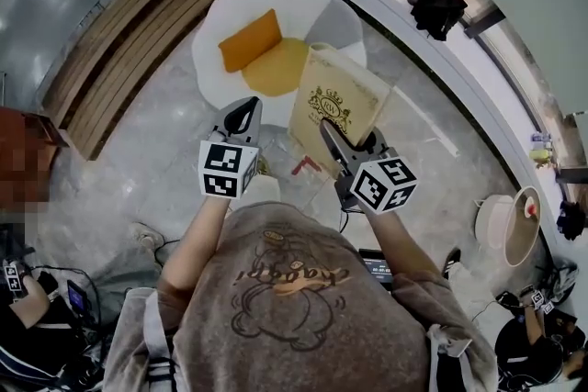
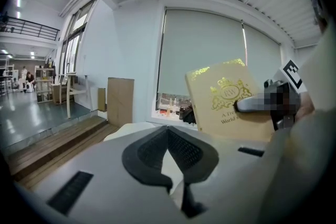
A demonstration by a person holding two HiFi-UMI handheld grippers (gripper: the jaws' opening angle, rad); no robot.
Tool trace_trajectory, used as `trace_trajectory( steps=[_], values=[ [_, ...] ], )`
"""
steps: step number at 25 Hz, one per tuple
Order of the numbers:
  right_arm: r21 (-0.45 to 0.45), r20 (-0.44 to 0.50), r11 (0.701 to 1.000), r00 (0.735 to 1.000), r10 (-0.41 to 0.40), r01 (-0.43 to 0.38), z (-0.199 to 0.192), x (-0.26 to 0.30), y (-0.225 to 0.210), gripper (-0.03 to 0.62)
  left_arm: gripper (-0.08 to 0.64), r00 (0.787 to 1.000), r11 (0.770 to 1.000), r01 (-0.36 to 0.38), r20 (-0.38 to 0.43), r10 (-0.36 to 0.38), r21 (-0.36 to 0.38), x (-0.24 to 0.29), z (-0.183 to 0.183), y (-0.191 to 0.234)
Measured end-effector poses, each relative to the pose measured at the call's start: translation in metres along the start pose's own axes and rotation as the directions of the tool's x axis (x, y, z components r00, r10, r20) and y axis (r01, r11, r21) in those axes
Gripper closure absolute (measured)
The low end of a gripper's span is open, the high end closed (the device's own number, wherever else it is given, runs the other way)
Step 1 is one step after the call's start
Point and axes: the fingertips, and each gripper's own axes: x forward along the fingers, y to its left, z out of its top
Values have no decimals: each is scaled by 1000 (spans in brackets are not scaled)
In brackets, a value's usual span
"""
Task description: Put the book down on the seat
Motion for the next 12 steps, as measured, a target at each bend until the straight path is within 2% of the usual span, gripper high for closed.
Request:
trace_trajectory(
  steps=[12],
  values=[
    [31,26,997,998,-65,64,28,65,-11,360,557,997,997,70,-37,-69,26,49,18,57]
  ],
)
